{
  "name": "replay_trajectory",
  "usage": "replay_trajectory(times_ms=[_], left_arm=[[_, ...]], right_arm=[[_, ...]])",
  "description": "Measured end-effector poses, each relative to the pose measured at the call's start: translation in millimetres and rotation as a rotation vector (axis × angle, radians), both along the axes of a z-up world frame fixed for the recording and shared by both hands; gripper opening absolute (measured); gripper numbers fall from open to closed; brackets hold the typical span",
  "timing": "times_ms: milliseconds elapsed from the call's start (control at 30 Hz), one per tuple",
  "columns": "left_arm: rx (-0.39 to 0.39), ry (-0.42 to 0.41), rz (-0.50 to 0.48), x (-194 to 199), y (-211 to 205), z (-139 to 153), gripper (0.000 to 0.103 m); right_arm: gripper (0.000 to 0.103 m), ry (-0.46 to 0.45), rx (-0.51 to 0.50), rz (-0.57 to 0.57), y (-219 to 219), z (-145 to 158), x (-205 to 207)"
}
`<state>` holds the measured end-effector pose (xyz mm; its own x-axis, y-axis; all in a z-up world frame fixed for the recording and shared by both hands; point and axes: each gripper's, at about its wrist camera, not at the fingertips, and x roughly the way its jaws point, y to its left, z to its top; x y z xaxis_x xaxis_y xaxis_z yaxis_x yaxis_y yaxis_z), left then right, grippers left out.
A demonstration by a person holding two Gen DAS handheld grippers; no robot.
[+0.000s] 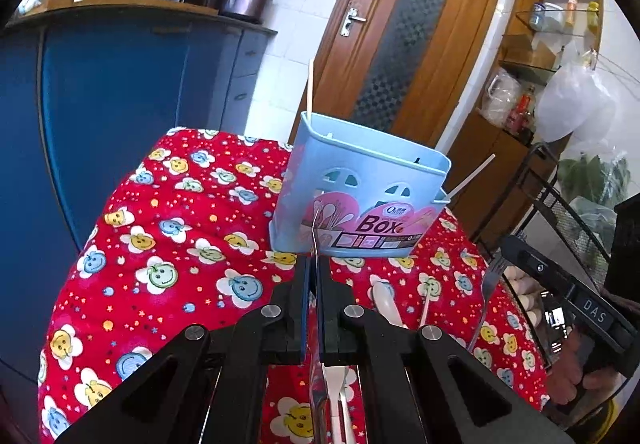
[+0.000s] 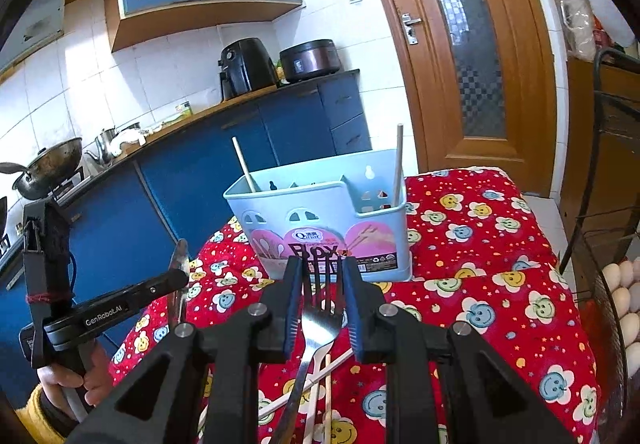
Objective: Organize utensils
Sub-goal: 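Close the right tool on a silver fork while the left tool holds the knife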
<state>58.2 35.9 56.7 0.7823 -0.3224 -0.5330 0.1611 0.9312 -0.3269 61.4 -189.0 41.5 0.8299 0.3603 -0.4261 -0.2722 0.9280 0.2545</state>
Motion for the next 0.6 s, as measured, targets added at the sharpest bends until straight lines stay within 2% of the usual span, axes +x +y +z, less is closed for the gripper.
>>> replay_trajectory(times_ms=[400, 467, 500, 600], left_arm=[[-0.001, -0.074, 0.001, -6, -1, 22, 0.003], [0.003, -0.092, 0.006, -7, -2, 27, 0.003], [0.003, -0.101, 0.007, -7, -2, 30, 0.003], [0.000, -0.118, 0.008, -7, -3, 36, 0.003]], right_arm=[[0.019, -0.052, 0.012, -0.055, -7, 23, -11], [0.014, -0.058, 0.003, -0.066, -8, 26, -11], [0.006, -0.058, 0.003, -0.067, -8, 27, -11], [0.003, -0.051, -0.004, -0.081, -10, 30, -9]])
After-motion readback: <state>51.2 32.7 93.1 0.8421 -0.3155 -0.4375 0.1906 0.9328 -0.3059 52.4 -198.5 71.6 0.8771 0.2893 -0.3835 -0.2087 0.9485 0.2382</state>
